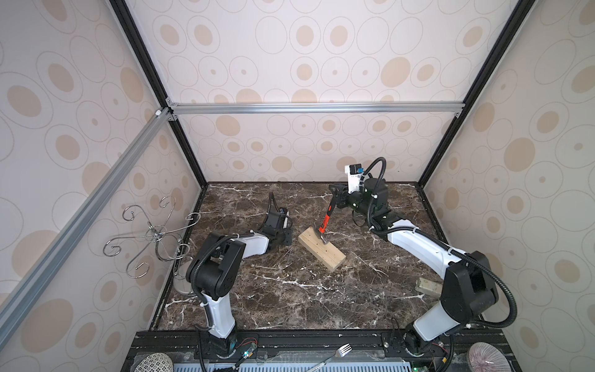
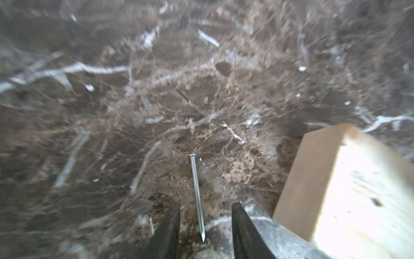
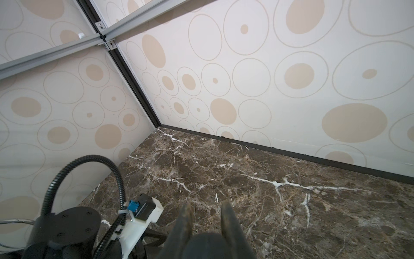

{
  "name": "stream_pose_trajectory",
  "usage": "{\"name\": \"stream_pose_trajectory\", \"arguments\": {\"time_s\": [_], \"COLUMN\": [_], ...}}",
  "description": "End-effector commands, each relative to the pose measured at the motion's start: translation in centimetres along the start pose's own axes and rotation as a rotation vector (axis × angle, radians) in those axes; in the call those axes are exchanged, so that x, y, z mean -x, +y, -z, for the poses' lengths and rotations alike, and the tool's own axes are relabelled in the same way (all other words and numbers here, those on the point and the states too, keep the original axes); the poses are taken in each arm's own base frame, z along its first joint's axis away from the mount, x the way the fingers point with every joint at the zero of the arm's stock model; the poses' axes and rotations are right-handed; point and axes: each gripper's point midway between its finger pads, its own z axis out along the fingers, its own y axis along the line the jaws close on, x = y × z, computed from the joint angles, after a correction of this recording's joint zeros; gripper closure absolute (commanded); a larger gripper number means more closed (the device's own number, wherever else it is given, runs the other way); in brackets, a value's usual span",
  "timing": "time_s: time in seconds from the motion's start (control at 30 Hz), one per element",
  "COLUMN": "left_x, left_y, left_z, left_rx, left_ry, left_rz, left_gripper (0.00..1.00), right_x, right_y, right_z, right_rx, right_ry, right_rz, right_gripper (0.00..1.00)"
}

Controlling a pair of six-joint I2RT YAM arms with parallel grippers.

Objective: Use a claw hammer to pull out a nail
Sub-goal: Place the nail at the center of the board, then place the hammer at the center of the board.

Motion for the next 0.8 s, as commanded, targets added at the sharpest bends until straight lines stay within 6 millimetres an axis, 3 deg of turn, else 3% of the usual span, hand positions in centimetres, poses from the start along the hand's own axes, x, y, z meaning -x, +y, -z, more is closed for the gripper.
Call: {"name": "stream_pose_trajectory", "arguments": {"time_s": [0.0,0.07,0.17,0.23,0.4,0.57,0.77], "left_x": [7.6,10.2,13.6,14.8,17.1,18.4,18.2], "left_y": [-1.1,-2.1,-4.8,-6.7,-10.0,-11.7,-11.5], "left_z": [4.5,7.2,11.8,13.2,10.2,7.4,5.0], "left_rx": [-0.017,-0.046,-0.126,-0.182,-0.320,-0.401,-0.381], "left_ry": [-0.291,-0.424,-0.662,-0.750,-0.719,-0.734,-0.675], "left_rz": [-0.147,-0.243,-0.430,-0.557,-0.723,-0.780,-0.823], "left_gripper": [0.56,0.54,0.42,0.38,0.38,0.41,0.46], "right_x": [7.3,7.7,8.0,8.6,8.8,8.3,7.3], "right_y": [1.5,1.5,1.6,1.4,1.0,1.0,1.2], "right_z": [0.7,0.2,-0.8,-1.2,-3.3,-4.6,-5.6], "right_rx": [0.056,0.067,0.099,0.113,0.157,0.191,0.221], "right_ry": [-0.250,-0.272,-0.301,-0.355,-0.415,-0.410,-0.386], "right_rz": [-0.050,-0.076,-0.117,-0.151,-0.248,-0.305,-0.361], "right_gripper": [1.00,1.00,1.00,1.00,1.00,1.00,1.00]}}
